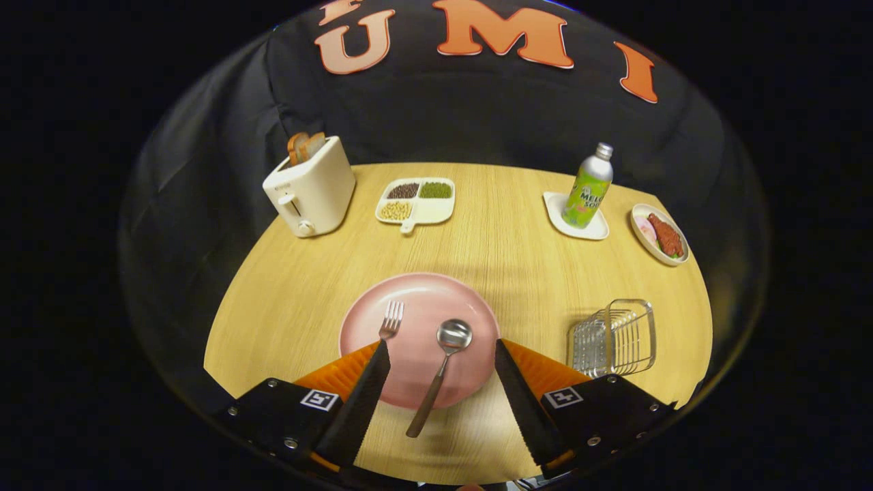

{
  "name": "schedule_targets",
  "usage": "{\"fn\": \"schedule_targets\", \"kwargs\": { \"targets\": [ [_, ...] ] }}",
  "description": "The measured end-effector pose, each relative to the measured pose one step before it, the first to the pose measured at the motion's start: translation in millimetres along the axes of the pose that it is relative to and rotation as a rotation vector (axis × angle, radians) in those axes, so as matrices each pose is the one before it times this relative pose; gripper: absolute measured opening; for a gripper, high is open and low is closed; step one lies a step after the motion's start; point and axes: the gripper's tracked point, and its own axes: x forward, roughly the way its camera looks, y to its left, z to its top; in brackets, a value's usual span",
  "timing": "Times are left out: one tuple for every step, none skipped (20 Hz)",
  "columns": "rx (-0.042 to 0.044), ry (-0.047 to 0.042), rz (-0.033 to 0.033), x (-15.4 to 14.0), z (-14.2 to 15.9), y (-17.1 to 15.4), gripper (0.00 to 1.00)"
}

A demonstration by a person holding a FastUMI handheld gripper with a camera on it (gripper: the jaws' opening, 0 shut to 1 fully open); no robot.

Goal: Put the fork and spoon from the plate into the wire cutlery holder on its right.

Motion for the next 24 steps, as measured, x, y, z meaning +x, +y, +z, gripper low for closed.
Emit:
{"fn": "schedule_targets", "kwargs": {
  "targets": [
    [0.00542, 0.02812, -0.00251, 8.3, -8.8, 1.98, 0.93],
    [-0.00152, 0.03039, -0.00872, 9.59, -9.52, -1.03, 0.93],
    [-0.00675, 0.03014, -0.00052, 7.78, -7.68, 0.91, 0.93],
    [-0.00191, 0.02736, -0.00262, 6.48, -7.88, 0.72, 0.9],
    [-0.00054, 0.03085, -0.00616, 6.06, -6.46, 0.2, 0.88],
    [0.00401, 0.02143, -0.0082, 5.83, -4.4, 0.18, 0.86],
    [0.00673, 0.02113, -0.00171, 4.1, -2.6, 0.73, 0.85],
    [0.00897, 0.01531, -0.0029, 3.67, -2.34, 1.6, 0.81],
    [0.00559, 0.01329, 0.00147, 2.01, -0.48, 2.18, 0.78],
    [0.0023, 0.01174, -0.00207, 1.78, -1.36, 1.42, 0.73],
    [-0.0016, 0.01431, -0.00139, 1.79, -1.85, 0.84, 0.7],
    [-0.00139, 0.0188, -0.00761, 1.85, -4.37, 0.7, 0.66],
    [-0.00408, 0.02112, -0.008, 1.36, -4.57, -0.36, 0.64],
    [-0.00374, 0.01295, -0.01223, 2.29, -3.47, -0.68, 0.57],
    [-0.00111, 0.00928, -0.00369, 1.66, -1.1, 0.34, 0.5],
    [-0.00016, 0.0041, -0.00456, 2.51, -0.66, 0.7, 0.41],
    [-0.00008, 0.01676, -0.01416, 2.59, -2.58, -2.47, 0.34],
    [0.00869, 0.02232, -0.01349, -1.11, -4.52, -1.82, 0.28],
    [0.01631, 0.01622, -0.02672, -1.36, -1.55, -3.31, 0.23],
    [0.00254, 0.00863, -0.00671, 2.03, -3.01, 0.27, 0.15],
    [-0.0044, -0.00571, -0.00214, -0.15, 0.5, -0.17, 0.12],
    [-0.00047, -0.00179, -0.00158, -1.22, -0.19, -0.45, 0.09],
    [0.00433, 0.00023, 0.006, -1.06, 2.15, -0.08, 0.08],
    [0.01555, -0.01184, 0.0153, -3.78, 1.61, 0.62, 0.06]
  ]
}}
